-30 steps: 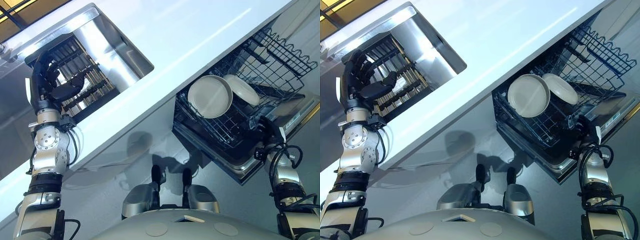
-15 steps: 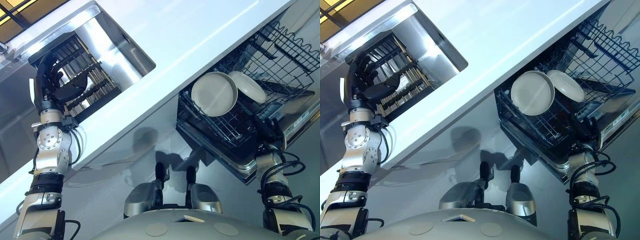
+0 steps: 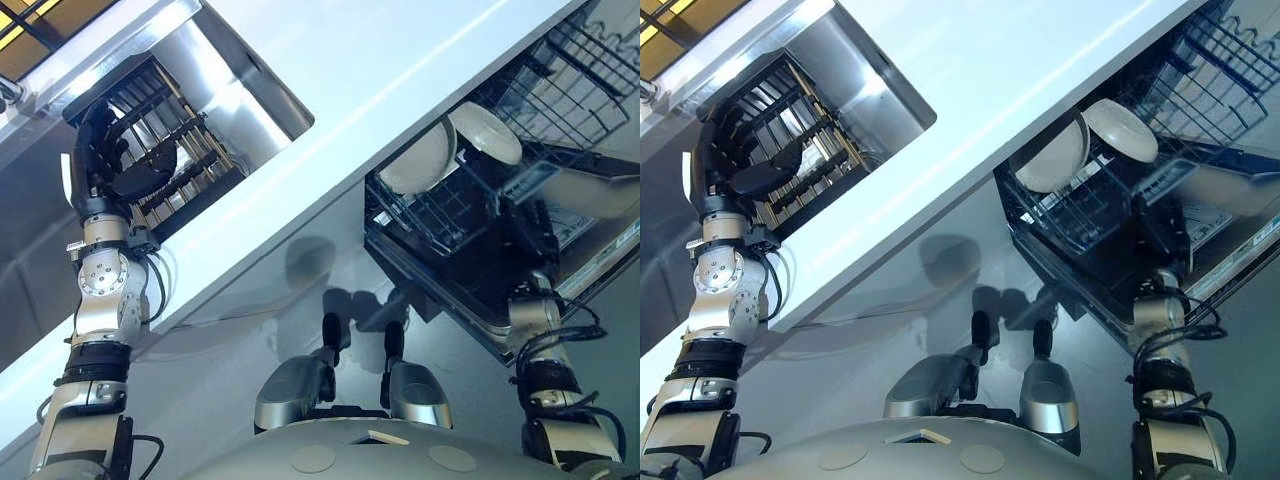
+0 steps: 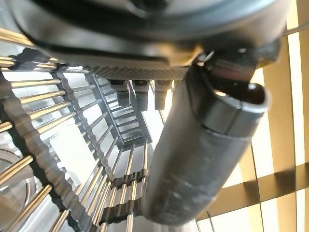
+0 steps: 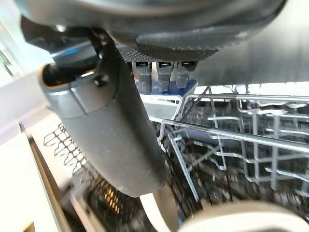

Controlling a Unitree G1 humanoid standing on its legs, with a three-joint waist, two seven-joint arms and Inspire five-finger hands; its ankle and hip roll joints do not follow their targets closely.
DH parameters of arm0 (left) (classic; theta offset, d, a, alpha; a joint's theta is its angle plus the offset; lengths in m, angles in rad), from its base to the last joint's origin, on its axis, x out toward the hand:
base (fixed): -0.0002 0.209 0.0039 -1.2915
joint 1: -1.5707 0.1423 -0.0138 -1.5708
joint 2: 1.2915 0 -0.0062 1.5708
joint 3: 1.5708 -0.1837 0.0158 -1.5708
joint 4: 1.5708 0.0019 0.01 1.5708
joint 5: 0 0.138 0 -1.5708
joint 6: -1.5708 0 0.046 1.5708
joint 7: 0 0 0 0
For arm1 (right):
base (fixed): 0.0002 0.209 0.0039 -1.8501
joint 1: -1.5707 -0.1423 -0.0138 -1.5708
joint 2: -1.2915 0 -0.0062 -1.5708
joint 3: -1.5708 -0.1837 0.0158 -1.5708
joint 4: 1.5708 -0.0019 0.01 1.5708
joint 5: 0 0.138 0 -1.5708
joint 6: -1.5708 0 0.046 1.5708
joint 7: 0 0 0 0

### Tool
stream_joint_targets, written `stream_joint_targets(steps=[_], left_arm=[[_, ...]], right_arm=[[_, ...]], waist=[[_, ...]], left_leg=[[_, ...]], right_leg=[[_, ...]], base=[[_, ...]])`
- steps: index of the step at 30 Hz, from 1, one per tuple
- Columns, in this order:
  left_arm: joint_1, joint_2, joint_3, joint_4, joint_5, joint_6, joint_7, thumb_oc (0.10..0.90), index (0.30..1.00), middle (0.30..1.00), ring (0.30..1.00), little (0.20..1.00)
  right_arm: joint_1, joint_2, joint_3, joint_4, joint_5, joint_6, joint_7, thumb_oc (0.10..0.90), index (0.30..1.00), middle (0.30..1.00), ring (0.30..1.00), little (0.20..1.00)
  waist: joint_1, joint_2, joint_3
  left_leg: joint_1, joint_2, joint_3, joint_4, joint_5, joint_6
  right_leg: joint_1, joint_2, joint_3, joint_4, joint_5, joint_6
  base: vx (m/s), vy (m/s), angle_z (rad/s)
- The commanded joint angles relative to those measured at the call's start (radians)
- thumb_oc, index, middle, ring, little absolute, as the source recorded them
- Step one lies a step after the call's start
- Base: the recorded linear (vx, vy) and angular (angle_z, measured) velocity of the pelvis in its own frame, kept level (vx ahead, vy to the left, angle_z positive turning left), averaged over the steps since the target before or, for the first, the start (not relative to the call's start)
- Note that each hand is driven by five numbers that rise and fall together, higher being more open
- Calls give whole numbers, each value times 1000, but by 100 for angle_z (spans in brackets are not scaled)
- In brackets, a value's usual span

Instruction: Pick up plates and place into dishwasher.

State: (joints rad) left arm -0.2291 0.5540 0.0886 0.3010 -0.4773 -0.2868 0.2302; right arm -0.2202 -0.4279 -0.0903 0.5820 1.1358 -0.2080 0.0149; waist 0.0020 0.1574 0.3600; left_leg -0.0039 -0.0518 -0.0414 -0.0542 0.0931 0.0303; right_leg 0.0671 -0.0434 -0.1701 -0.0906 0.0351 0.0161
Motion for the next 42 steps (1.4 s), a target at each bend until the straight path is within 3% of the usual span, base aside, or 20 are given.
stream_joint_targets(steps=[1, 6, 9, 15, 22, 28, 34, 42], left_arm=[[-51, 29, -49, 37, -9, -46, 19, 800, 900, 900, 900, 900], [-72, 30, -55, 91, -12, -67, 14, 800, 900, 900, 900, 900], [-82, 35, -60, 130, -15, -102, 3, 800, 900, 900, 900, 900], [-76, 44, -48, 139, -19, -124, -18, 800, 900, 900, 900, 900], [-56, 48, -35, 92, 1, -123, -9, 800, 900, 900, 900, 900], [5, 33, 0, -4, 29, -129, 7, 800, 900, 900, 900, 900], [87, 3, 76, -64, 57, -136, 7, 800, 900, 900, 900, 900], [104, 2, 122, -36, 23, -156, -11, 800, 900, 900, 900, 900]], right_arm=[[-395, 57, 256, -407, -114, 40, 340, 800, 900, 900, 900, 900], [-495, 63, 400, -529, -125, 108, 368, 800, 900, 900, 900, 900], [-577, 86, 479, -570, -167, 96, 296, 800, 900, 900, 900, 900], [-588, 87, 472, -545, -275, 75, 194, 800, 900, 900, 900, 900], [-501, 17, 380, -348, -455, 26, 95, 800, 900, 900, 900, 900], [-274, -59, 223, -244, -623, -47, 48, 800, 900, 900, 900, 900], [-6, -72, 9, -289, -653, -163, 45, 800, 900, 900, 900, 900], [95, -126, -135, -190, -657, -158, -6, 800, 900, 900, 900, 900]], waist=[[80, -55, -25], [111, -76, -24], [135, -89, -22], [149, -99, -18], [142, -109, -19], [99, -108, -26], [44, -110, -45], [-18, -106, -67]], left_leg=[[-84, -61, -25, 182, -150, 19], [-92, -68, -45, 179, -140, 22], [-94, -71, -56, 164, -131, 23], [-96, -68, -56, 151, -126, 26], [-83, -68, -39, 143, -132, 29], [-51, -60, -12, 121, -141, 30], [-20, -59, 14, 112, -159, 36], [11, -52, 54, 96, -174, 27]], right_leg=[[-171, -14, 17, 296, -159, -5], [-173, -9, 4, 292, -153, -7], [-168, -1, -9, 272, -142, -5], [-165, 9, -16, 252, -129, 0], [-161, 12, -22, 249, -120, 7], [-142, 12, -10, 239, -120, 17], [-131, 17, 10, 234, -125, 27], [-114, 24, 35, 213, -132, 34]], base=[[26, -1, 18], [32, -14, 10], [17, -37, 9], [-2, -31, -8], [0, -21, 2], [-11, 7, 3], [-17, -4, -4], [-52, -26, -24]])
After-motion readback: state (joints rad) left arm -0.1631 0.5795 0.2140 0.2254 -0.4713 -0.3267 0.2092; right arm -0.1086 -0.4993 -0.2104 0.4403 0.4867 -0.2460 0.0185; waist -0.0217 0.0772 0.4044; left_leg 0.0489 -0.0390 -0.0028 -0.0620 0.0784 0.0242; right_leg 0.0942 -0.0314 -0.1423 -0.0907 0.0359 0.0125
